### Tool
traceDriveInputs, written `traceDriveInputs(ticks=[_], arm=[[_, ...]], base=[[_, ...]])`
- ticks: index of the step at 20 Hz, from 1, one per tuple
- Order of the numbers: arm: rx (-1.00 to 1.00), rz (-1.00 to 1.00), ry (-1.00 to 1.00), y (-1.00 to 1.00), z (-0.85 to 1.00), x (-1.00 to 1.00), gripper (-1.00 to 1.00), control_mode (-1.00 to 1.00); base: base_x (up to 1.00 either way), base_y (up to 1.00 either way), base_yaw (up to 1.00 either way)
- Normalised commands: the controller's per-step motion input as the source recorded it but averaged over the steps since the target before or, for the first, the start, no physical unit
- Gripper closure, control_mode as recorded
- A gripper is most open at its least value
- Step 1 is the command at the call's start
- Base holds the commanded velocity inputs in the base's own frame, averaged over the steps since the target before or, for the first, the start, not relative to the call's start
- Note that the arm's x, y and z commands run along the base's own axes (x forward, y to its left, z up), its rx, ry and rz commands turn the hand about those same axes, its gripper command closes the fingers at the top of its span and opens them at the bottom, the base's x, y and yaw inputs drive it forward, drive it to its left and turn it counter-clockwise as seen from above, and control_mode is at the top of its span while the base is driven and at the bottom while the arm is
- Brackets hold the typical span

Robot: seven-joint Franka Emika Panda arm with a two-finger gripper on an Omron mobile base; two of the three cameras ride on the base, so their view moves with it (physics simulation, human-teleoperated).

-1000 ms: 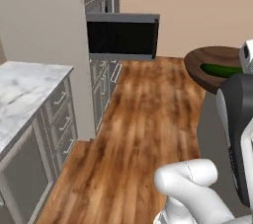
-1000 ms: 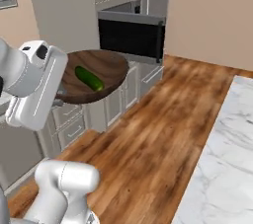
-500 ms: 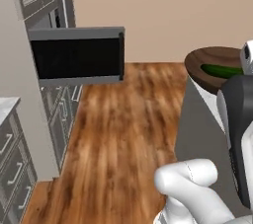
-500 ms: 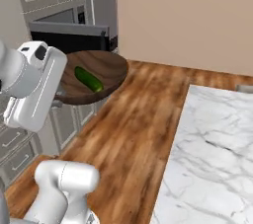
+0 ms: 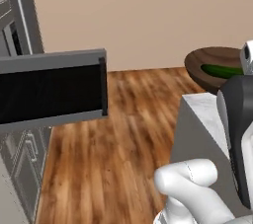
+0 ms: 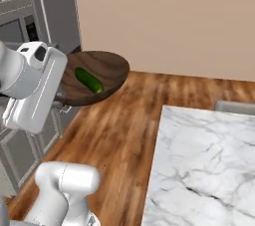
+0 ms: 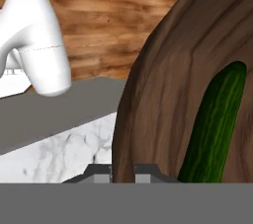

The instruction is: Pick the cucumber from the sink and place it in the bowl. Then pick the bowl and place it in the microwave. Then close the microwave door and press the start button.

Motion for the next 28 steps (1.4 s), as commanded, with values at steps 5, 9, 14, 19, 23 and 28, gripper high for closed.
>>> traceDriveInputs(ticks=[5, 9, 14, 19, 23, 28], arm=[[0.0, 0.0, 0.0, 0.0, 0.0, 0.0, 1.0, 1.0], [0.0, 0.0, 0.0, 0.0, 0.0, 0.0, 1.0, 1.0], [0.0, 0.0, 0.0, 0.0, 0.0, 0.0, 1.0, 1.0], [0.0, 0.0, 0.0, 0.0, 0.0, 0.0, 1.0, 1.0], [0.0, 0.0, 0.0, 0.0, 0.0, 0.0, 1.0, 1.0], [0.0, 0.0, 0.0, 0.0, 0.0, 0.0, 1.0, 1.0]], base=[[0.95, -0.35, -0.16], [0.98, -0.33, -0.14], [1.0, -0.2, -0.12], [1.0, -0.11, -0.05], [0.83, -0.08, 0.02], [0.44, 0.0, 0.24]])
